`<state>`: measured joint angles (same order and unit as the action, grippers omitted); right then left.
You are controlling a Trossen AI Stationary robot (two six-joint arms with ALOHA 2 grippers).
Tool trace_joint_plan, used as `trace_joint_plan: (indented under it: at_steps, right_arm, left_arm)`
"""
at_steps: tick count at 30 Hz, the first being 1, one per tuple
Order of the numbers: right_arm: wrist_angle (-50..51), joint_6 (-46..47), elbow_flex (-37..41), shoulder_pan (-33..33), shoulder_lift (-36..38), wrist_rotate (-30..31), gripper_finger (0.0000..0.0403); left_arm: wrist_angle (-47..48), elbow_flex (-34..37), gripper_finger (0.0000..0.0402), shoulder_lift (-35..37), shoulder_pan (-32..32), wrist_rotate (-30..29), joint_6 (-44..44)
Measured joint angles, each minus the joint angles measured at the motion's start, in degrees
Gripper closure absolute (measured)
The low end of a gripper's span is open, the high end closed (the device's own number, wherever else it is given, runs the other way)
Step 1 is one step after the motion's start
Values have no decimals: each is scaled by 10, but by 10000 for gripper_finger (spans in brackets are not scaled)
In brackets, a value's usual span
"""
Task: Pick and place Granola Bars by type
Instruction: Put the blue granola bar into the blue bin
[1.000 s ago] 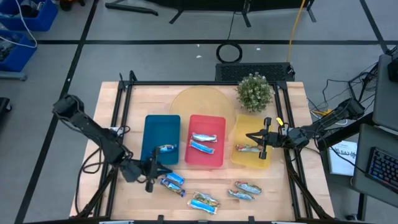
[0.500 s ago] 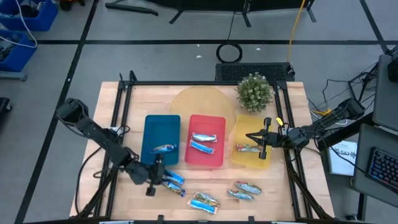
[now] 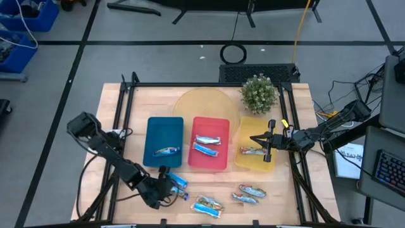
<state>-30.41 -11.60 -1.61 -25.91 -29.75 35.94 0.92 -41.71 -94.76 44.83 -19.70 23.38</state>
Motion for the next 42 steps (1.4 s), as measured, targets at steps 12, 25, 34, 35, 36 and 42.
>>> trace_joint_plan:
  at_steps: [12, 25, 34, 35, 36, 42]
  right_arm:
    - [4, 0, 0, 0, -1, 0, 403]
    - [3, 0, 0, 0, 0, 0, 403]
    - [3, 0, 0, 0, 0, 0, 403]
    - [3, 2, 0, 0, 0, 0, 403]
    - [3, 4, 0, 0, 0, 0, 403]
    - [3, 2, 0, 0, -1, -17, 403]
  left_arm:
    - [-5, -2, 244, -37, -7, 40, 40]
    - [132, -66, 364, 91, -12, 0, -47]
    - [456, -60, 369, 261, -91, -178, 48]
    - [462, -37, 369, 274, -105, -164, 69]
    - [459, -14, 369, 283, -118, -144, 86]
    - [387, 105, 370, 299, -158, -58, 138]
